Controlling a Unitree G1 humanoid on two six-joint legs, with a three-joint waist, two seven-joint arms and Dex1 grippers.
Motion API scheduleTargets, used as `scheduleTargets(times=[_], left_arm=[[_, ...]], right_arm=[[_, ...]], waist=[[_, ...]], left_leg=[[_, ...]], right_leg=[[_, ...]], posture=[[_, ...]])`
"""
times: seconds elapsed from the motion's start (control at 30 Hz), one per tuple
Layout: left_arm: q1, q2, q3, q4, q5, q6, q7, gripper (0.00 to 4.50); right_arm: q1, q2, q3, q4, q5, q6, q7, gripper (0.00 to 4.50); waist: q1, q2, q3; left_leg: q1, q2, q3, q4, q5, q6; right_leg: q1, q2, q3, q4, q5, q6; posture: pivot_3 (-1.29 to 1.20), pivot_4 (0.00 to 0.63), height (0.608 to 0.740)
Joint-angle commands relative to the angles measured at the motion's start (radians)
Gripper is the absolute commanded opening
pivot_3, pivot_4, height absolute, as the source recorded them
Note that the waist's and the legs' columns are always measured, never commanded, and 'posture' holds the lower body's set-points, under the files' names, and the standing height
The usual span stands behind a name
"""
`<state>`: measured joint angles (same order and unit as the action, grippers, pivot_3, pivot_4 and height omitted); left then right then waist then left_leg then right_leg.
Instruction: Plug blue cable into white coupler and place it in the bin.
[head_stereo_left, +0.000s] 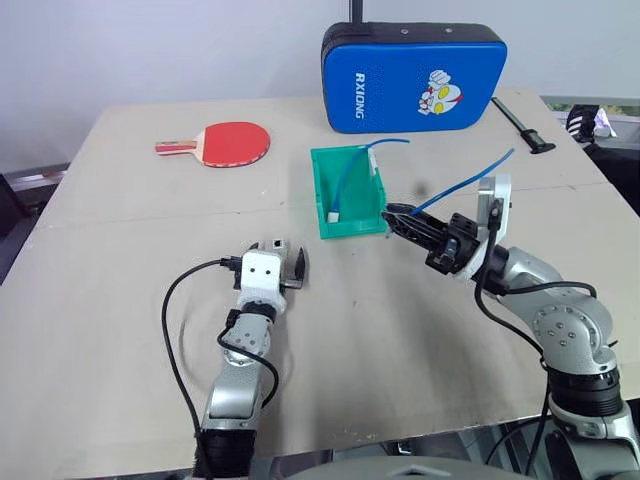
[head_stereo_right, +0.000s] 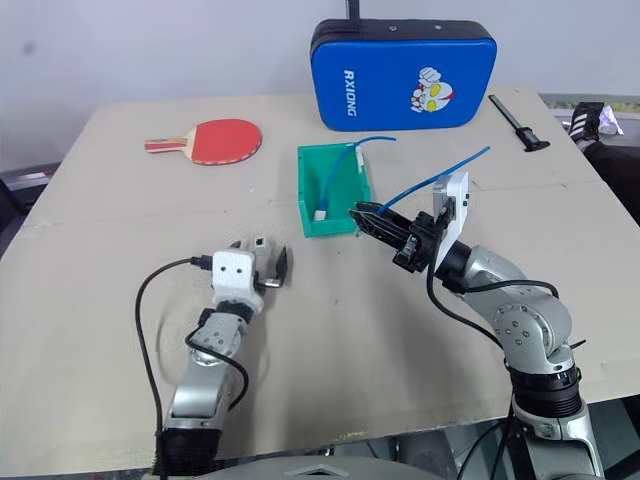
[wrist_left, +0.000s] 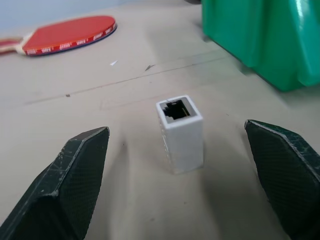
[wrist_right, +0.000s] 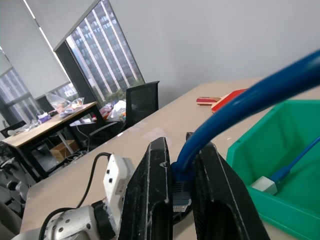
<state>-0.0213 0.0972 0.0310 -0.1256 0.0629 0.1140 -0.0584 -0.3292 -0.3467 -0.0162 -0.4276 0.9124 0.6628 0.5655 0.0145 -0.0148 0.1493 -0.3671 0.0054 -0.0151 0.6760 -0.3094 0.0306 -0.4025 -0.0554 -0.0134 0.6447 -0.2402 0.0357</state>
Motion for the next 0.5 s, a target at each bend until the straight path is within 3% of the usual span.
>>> scheduleTargets(times=[0.03,0.2,0.23,0.37,0.5], left_arm=[[-0.015,-0.008,0.025,0.022,-0.049,0.074,-0.009,3.07],[-0.004,0.0,0.023,-0.023,-0.093,0.2,-0.04,0.57],[0.003,0.004,0.018,-0.035,-0.095,0.215,-0.046,0.3],[0.01,0.025,-0.005,-0.049,-0.098,0.172,-0.088,0.32],[-0.016,0.049,-0.067,-0.066,-0.125,0.079,-0.201,0.32]], right_arm=[[0.004,0.005,-0.011,-0.053,0.001,-0.021,-0.004,0.0],[0.009,0.0,-0.009,-0.056,-0.01,-0.025,0.001,0.0],[0.006,-0.001,-0.009,-0.056,-0.012,-0.025,0.0,0.0],[-0.018,0.008,0.008,-0.045,-0.034,-0.032,0.001,0.0],[-0.07,0.032,0.08,-0.003,-0.159,-0.087,0.0,0.0]], waist=[[0.0,0.0,0.0],[-0.001,0.001,-0.001],[-0.002,0.001,-0.001],[-0.003,0.001,-0.001],[-0.002,0.001,-0.001]], left_leg=[[0.0,0.0,0.0,0.0,0.0,0.0],[0.004,0.0,0.0,0.0,0.0,0.0],[0.004,0.0,0.0,0.0,0.0,0.0],[0.005,0.0,0.001,0.0,0.0,0.0],[0.004,0.0,0.001,0.0,0.0,0.0]], right_leg=[[0.0,0.0,0.0,0.0,0.0,0.0],[0.003,0.001,0.0,0.001,0.0,0.0],[0.004,0.001,0.0,0.001,0.0,0.0],[0.004,0.001,0.0,0.0,0.0,0.0],[0.003,0.001,0.0,0.0,0.0,0.0]], posture=[[0.0,0.15,0.74],[0.0,0.15,0.74],[0.0,0.15,0.74],[0.0,0.15,0.74],[0.0,0.15,0.74]])
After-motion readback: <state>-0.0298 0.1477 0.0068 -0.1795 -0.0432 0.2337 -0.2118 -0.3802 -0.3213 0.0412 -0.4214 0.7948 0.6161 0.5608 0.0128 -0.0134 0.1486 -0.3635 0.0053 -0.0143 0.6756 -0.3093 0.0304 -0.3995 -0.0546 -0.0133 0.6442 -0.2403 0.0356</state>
